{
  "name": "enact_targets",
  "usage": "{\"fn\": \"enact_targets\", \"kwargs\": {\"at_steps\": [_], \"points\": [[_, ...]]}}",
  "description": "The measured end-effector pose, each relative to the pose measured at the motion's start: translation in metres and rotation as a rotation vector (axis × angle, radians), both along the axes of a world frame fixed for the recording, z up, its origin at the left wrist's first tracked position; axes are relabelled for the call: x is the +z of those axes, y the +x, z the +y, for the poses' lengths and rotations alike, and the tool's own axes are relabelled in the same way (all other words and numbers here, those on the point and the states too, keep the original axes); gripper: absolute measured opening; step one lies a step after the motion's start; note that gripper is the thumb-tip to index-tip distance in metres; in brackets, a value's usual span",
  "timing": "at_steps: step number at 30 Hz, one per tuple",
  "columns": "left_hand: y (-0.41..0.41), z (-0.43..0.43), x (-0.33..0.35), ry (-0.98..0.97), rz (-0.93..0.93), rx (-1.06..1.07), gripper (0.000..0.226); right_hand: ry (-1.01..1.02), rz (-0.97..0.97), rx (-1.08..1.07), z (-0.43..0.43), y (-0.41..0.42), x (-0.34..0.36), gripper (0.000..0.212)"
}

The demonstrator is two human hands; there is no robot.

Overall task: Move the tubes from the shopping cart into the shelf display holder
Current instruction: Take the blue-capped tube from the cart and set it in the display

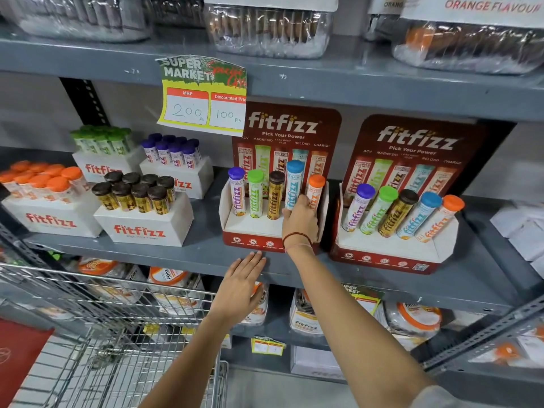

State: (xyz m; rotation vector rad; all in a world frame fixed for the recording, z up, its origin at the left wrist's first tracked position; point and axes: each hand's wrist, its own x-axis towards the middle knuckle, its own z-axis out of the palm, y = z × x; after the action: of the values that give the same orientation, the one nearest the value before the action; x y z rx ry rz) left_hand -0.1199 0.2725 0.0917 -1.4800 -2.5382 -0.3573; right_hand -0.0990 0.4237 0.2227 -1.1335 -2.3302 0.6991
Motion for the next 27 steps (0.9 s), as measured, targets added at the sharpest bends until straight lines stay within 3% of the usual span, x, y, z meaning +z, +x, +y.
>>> {"fn": "enact_targets", "kwargs": {"at_steps": [14,22,24,27], "points": [[0.003,0.000,0.005,0.001,-0.030,0.004,0.055,-0.042,0.045,-0.009,-0.005,0.007,-0.006,0.034],[0.006,0.000,0.009,-0.018,-0.052,0.015,0.056,0.105,0.339,0.042,0.007,0.026,0.039,0.035],[0.006,-0.001,0.009,-0.018,-0.061,0.015,0.056,0.194,0.305,0.128,0.018,0.025,0.056,0.036],[0.008,-0.001,0.010,-0.026,-0.076,0.020,0.055,0.216,0.078,0.289,0.034,0.017,0.069,0.040]]}}
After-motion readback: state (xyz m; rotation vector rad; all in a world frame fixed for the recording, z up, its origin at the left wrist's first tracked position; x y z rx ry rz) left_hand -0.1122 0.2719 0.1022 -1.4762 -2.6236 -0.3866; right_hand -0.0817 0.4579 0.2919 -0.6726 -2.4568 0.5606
